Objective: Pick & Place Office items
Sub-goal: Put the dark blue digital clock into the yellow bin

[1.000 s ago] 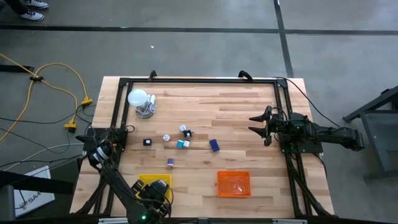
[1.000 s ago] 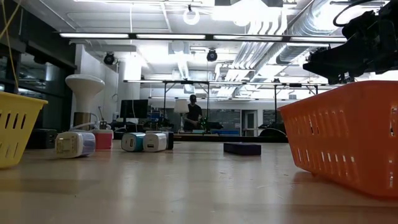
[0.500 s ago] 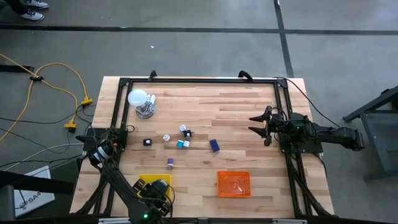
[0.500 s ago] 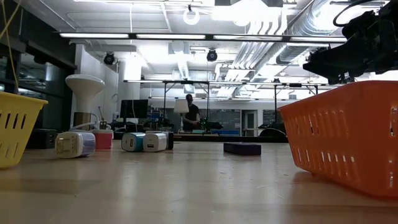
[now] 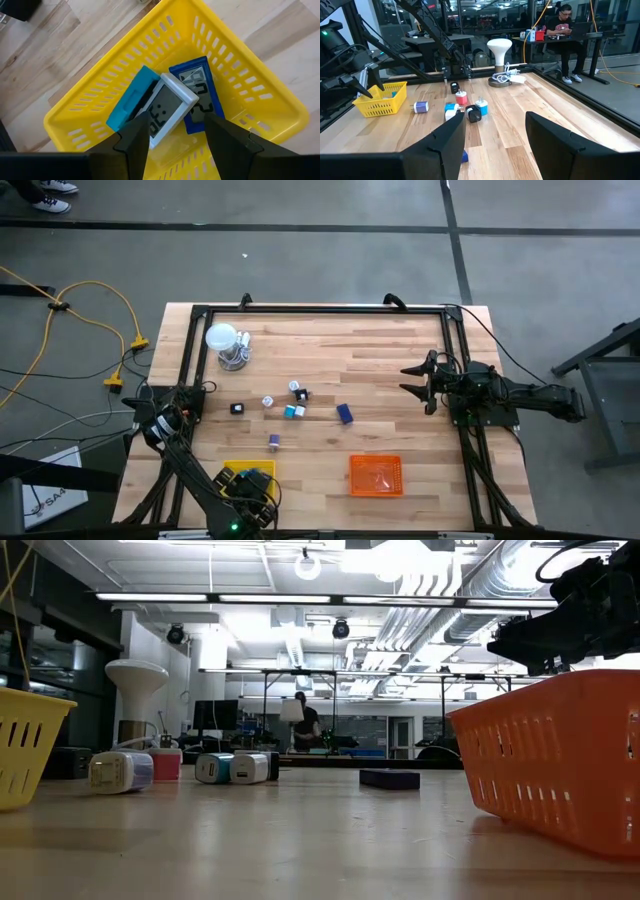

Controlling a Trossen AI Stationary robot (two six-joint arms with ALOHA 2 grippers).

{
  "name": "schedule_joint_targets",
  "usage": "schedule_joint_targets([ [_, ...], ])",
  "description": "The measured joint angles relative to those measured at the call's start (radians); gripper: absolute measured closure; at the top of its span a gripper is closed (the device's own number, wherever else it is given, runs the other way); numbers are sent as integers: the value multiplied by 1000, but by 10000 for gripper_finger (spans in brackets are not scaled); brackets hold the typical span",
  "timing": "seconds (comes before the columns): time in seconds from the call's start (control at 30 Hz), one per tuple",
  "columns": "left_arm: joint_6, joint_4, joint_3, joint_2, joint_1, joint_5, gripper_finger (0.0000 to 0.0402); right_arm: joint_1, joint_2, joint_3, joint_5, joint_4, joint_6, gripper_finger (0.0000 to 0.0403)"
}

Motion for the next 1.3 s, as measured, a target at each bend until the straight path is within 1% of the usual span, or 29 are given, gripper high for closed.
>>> schedule_joint_targets([
  [0.37,3,-30,0,0,6,-1,224,0,0,0,0,0,0,208],
  [0.53,88,-35,0,-29,43,-5,224,0,0,0,0,0,0,208],
  [0.73,274,-4,0,-85,110,-27,225,0,0,0,0,0,0,208],
  [0.93,505,51,0,-116,203,-50,225,0,0,0,0,0,0,208],
  [1.07,672,118,0,-119,282,-51,225,0,0,0,0,0,0,208],
  [1.17,824,177,0,-119,339,-50,225,0,0,0,0,0,0,208],
  [1.3,1005,271,0,-119,409,-32,225,0,0,0,0,0,0,208],
])
